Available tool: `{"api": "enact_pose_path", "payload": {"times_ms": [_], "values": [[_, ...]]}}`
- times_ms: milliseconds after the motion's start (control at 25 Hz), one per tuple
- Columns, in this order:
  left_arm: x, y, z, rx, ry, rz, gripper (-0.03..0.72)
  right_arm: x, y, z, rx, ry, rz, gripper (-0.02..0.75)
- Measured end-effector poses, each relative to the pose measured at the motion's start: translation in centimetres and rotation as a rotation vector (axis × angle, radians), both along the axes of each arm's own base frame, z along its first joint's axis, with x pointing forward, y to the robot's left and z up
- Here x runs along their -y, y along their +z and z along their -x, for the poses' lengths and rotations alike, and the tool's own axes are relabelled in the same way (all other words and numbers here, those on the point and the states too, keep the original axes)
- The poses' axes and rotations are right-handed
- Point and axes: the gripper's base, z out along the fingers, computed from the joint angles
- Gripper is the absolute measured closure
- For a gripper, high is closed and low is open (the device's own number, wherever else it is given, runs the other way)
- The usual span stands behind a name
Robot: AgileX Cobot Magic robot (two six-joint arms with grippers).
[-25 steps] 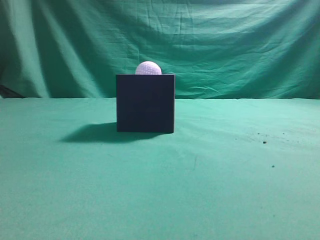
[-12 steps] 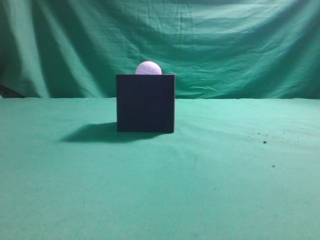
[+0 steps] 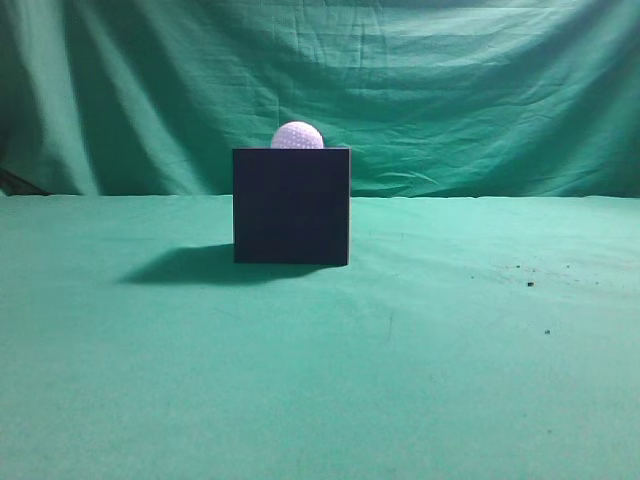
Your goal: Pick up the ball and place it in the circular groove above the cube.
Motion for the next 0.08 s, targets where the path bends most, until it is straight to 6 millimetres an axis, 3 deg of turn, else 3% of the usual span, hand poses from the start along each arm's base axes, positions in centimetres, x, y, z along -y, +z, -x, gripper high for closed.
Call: {"api": "enact_pose_path", "payload": {"times_ms": [80], "values": [[0.00, 0.00, 0.00, 0.000, 0.000, 0.000, 0.688, 0.00, 0.00, 0.00, 0.000, 0.000, 0.000, 0.738]]}}
